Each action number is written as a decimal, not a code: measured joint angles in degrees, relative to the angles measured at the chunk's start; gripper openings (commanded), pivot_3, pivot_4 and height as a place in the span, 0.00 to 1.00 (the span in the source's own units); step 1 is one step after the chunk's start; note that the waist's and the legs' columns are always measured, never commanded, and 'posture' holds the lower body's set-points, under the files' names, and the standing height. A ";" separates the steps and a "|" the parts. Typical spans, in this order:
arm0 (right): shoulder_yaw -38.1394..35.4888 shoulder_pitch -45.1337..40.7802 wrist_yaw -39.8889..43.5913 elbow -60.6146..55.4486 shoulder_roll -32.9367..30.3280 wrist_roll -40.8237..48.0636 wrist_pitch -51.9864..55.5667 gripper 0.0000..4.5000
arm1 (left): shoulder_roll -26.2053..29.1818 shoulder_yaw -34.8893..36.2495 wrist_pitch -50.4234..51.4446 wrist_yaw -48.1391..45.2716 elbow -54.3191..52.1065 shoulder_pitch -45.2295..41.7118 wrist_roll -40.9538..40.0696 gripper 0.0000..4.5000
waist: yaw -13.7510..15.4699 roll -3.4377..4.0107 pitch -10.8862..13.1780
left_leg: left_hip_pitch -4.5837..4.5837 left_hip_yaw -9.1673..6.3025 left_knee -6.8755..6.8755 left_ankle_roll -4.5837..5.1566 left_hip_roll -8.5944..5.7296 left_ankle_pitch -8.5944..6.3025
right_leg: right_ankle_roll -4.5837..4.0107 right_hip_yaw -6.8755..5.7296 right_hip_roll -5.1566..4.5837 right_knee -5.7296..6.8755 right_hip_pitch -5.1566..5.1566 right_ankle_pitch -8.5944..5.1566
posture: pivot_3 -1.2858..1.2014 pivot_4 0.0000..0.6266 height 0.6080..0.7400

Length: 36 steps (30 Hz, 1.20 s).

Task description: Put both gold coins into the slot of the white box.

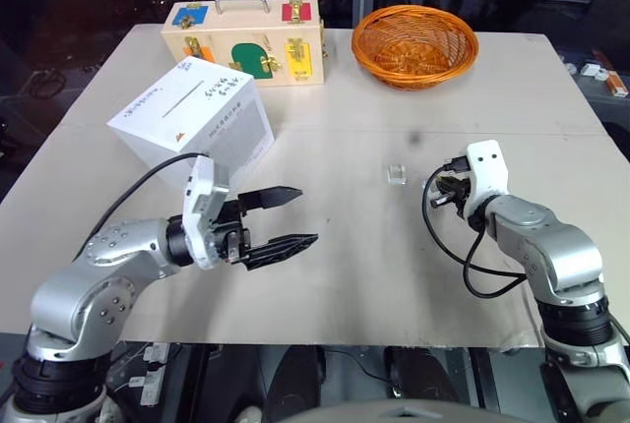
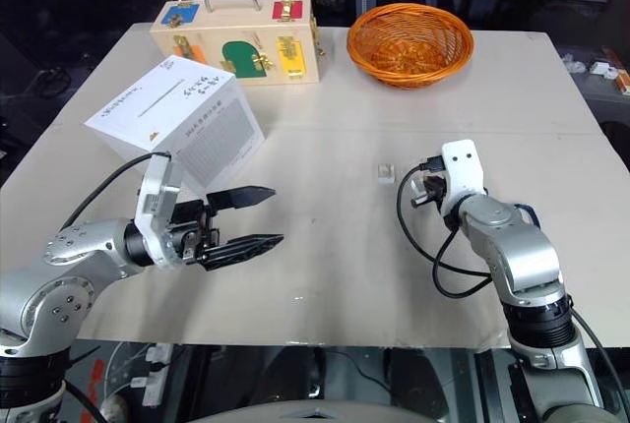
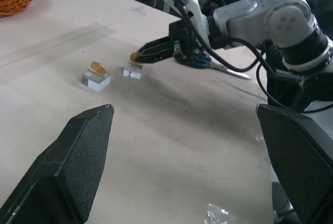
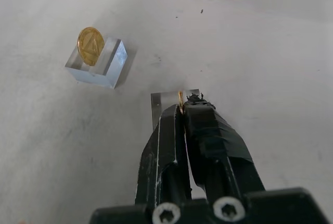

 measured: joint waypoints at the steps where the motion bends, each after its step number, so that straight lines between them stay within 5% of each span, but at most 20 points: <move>1: -0.59 0.11 0.46 -0.71 -0.25 0.43 0.12 0.03 | -0.01 0.00 0.71 0.40 0.08 -0.50 -0.72 1.00 | 0.04 0.01 0.01 | 0.00 0.00 0.00 0.00 0.00 0.00 | 0.00 0.00 0.00 0.00 0.00 0.00 | 0.52 0.24 0.90; 8: -11.03 0.76 10.33 -10.95 -0.76 13.05 2.30 0.03 | -0.72 -0.13 8.93 4.75 3.09 -7.54 -10.12 1.00 | -0.03 0.02 0.04 | -0.01 -0.05 0.00 0.00 0.00 0.00 | 0.00 -0.03 0.01 0.01 0.01 0.00 | 0.52 0.24 0.90; 13: -24.79 -4.05 13.42 -13.35 4.81 33.48 11.86 0.00 | -2.49 -2.21 12.99 5.29 7.85 -15.72 -13.59 0.66 | 0.00 0.03 0.11 | 0.01 -0.08 0.02 0.00 0.00 0.00 | 0.00 -0.07 0.01 0.05 0.05 0.01 | 0.52 0.24 0.90; 16: -27.94 -8.01 11.71 -15.09 5.89 44.77 15.07 0.00 | -3.50 -4.08 14.46 4.87 9.00 -19.44 -14.07 0.66 | -0.11 0.04 0.11 | 0.02 -0.08 -0.01 0.00 0.00 0.00 | 0.00 -0.07 0.02 0.01 0.05 0.00 | 0.52 0.24 0.90; 22: -27.19 -7.62 4.73 -14.90 3.77 54.60 16.20 0.00 | -6.21 -4.79 17.32 5.63 12.51 -23.82 -15.44 0.66 | -0.09 0.05 0.16 | -0.04 -0.06 -0.02 0.00 -0.01 0.00 | 0.00 -0.07 -0.01 -0.02 0.00 0.00 | 0.52 0.24 0.90; 26: -24.08 -7.41 0.38 -14.90 2.13 62.59 12.95 0.00 | -7.66 -4.97 19.91 6.11 13.57 -26.70 -17.56 0.39 | -0.20 0.04 0.17 | -0.03 -0.05 -0.02 0.00 -0.01 0.00 | 0.00 -0.06 0.00 -0.01 0.00 0.00 | 0.52 0.24 0.90; 36: -16.03 -7.89 -5.40 -13.89 -6.28 74.35 2.89 0.00 | -9.35 -7.35 21.33 4.35 13.87 -29.03 -17.82 0.39 | -0.15 0.01 0.21 | -0.04 -0.05 -0.01 0.00 -0.01 0.00 | 0.00 -0.05 0.00 -0.03 0.01 -0.01 | 0.52 0.24 0.90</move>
